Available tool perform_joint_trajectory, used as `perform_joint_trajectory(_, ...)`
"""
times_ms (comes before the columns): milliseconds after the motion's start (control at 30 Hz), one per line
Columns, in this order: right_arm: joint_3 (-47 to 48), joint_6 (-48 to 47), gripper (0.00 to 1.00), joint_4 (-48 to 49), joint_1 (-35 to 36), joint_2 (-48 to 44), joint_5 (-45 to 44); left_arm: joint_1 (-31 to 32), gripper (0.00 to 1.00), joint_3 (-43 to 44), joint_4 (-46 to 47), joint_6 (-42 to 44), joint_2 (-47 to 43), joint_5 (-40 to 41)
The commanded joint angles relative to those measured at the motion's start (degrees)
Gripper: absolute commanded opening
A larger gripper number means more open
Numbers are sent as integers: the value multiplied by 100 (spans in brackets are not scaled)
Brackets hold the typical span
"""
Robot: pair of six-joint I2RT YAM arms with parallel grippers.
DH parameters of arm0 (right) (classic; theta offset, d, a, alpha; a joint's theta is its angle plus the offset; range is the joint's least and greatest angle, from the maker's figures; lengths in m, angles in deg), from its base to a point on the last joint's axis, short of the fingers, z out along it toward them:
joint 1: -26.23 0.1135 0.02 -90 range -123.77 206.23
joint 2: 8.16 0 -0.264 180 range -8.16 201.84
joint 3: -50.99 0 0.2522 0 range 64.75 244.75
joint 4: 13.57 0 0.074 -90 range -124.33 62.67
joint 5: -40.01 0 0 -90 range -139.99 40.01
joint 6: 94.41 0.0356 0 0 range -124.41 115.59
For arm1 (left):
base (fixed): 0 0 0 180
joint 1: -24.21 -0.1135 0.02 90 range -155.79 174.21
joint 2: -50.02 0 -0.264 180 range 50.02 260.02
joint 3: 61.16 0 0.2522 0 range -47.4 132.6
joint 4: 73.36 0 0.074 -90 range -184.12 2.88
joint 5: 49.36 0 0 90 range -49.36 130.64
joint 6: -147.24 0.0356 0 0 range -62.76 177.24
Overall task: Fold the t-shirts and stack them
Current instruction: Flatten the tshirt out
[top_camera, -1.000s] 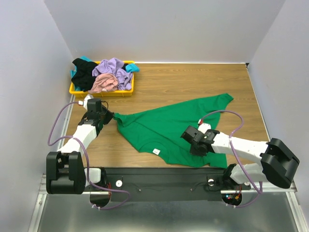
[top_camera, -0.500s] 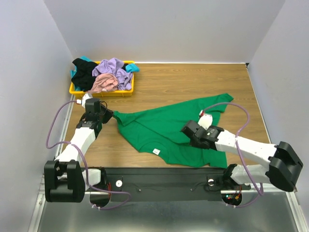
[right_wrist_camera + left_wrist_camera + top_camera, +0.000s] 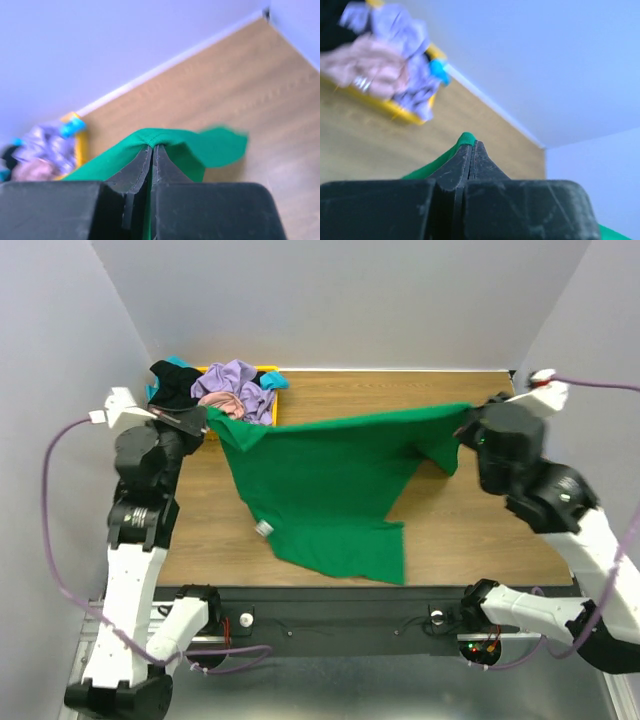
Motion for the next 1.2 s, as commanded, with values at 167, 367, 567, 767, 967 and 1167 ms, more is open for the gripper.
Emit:
perform_joint_trajectory(167,2389,-1802,1,88,7,-565,64,19,0,2122,-485,286,-657,88)
perform_joint_trajectory(367,3609,-2322,0,18,7,-715,1585,2,0,3590,-626,427,-894,-184)
perform_joint_trajectory(567,4105,-2411,0,-18,7,-855,1982,-314,0,4733,-705,551,-921,-615)
perform_joint_trajectory(767,3859,-2454,0,-18,7,-821,1754,-1193,0,5103,-670,489,-658,-1256)
perform_joint_trajectory(967,3036,-2350,0,52,16,-294,-384,-1537,0,3884,-65,384,-245,-1494)
perform_joint_trajectory(1167,1734,-1674,1,97,-2,418,-2332,-1467,0,1652,1472,383,493,-1968)
